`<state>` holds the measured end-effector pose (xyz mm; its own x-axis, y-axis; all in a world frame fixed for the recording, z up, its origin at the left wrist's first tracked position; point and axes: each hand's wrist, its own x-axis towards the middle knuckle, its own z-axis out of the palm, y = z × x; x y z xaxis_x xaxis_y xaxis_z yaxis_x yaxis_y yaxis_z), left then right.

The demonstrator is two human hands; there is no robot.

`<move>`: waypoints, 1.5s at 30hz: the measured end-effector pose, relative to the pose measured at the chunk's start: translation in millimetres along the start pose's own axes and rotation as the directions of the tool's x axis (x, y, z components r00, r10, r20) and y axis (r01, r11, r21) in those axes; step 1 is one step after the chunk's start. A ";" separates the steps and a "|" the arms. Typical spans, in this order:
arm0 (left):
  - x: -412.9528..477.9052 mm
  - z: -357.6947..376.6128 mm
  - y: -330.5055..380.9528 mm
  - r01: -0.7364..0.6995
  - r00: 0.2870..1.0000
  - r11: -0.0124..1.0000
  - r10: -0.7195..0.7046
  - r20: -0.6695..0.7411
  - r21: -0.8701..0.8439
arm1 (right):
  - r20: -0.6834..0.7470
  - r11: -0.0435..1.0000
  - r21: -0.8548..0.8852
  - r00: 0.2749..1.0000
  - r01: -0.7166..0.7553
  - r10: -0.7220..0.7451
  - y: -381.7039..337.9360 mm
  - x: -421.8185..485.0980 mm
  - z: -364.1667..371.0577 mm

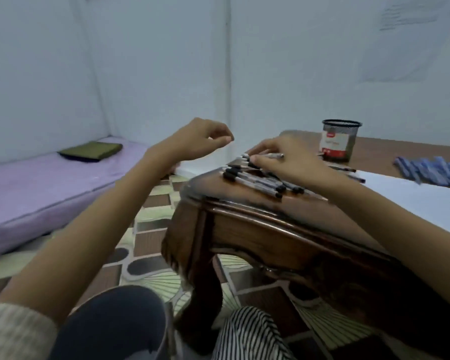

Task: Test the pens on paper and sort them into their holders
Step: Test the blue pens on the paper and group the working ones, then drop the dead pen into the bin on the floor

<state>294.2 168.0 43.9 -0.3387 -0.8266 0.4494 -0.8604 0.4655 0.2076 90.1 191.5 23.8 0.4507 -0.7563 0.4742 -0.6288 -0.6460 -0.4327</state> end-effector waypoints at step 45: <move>-188.1 11.0 -68.8 0.328 0.945 0.938 -0.325 -0.045 0.115 | 0.119 0.959 -0.005 0.953 0.283 -0.280 -77.7 23.9 109.5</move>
<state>412.9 287.9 -64.4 -0.0235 -0.9178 0.3963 -0.9616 0.1292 0.2422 219.0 212.4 -15.2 0.6810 -0.5518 0.4815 -0.4787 -0.8329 -0.2775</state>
